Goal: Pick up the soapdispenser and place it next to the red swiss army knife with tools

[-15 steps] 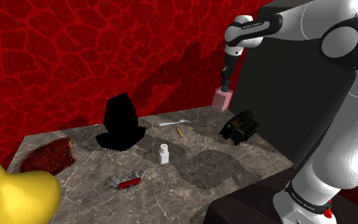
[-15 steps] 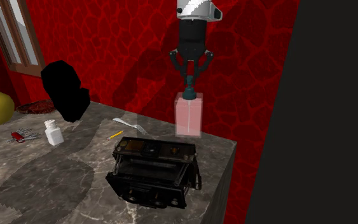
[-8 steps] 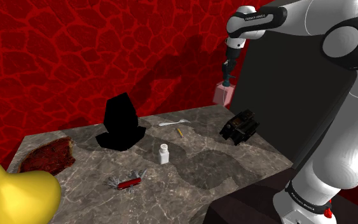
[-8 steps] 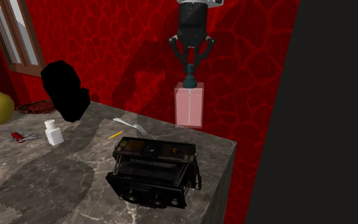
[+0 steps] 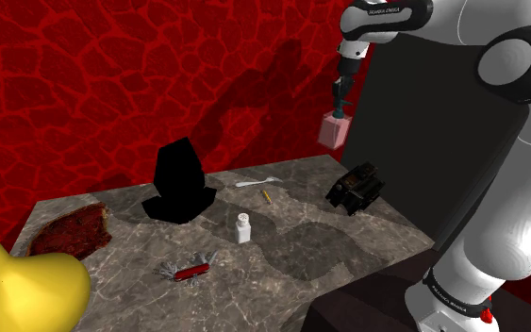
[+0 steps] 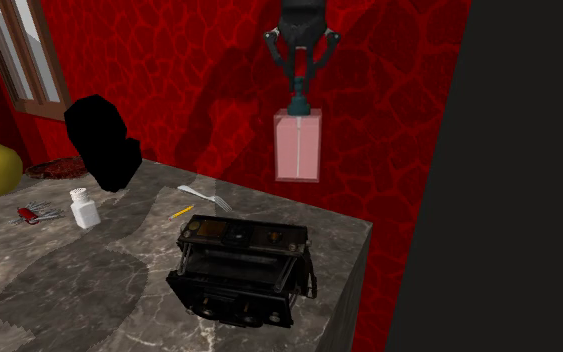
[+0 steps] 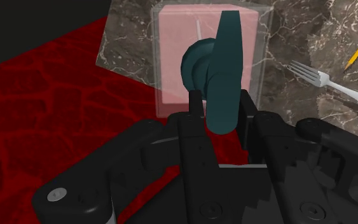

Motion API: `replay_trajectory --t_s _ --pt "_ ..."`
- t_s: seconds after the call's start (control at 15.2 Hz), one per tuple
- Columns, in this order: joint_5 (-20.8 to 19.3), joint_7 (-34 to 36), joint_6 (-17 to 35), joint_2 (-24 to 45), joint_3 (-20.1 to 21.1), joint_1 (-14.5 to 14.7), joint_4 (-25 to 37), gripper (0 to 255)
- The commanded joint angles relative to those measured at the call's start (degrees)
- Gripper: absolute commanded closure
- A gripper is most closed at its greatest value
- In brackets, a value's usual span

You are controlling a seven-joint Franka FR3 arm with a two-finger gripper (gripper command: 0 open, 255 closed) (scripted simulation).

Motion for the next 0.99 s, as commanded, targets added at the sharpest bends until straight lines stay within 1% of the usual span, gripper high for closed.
replay_trajectory --t_s 0.0,0.46,0.92 --pt "0.1 0.1 -1.7 0.3 0.0 0.0 1.9 255" --pt "0.5 0.0 -7.6 1.6 -0.2 -0.4 9.1 255" --pt "1.3 -0.2 -14.0 3.9 -0.4 -1.2 17.7 255"
